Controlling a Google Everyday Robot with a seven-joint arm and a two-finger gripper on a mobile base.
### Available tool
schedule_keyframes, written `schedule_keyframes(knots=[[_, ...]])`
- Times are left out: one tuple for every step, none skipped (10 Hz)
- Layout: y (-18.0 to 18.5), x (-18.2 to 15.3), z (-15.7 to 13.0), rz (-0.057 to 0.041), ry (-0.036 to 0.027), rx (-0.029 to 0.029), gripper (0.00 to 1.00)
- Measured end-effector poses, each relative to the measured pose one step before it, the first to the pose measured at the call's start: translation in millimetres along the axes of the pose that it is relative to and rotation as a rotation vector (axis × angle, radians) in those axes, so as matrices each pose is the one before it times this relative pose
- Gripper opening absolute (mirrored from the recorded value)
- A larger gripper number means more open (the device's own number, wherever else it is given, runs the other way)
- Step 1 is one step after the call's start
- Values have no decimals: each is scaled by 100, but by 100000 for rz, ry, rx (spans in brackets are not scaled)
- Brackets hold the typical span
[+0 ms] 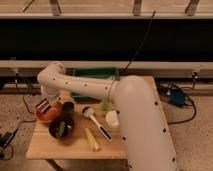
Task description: Place eraser in red bowl
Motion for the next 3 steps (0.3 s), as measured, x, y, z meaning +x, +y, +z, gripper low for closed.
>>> schedule_keyframes(knots=[[-51,-49,-20,-51,-33,51,80],[-22,-110,52,-118,-98,-64,80],[-35,-80,14,-129,-47,-9,80]])
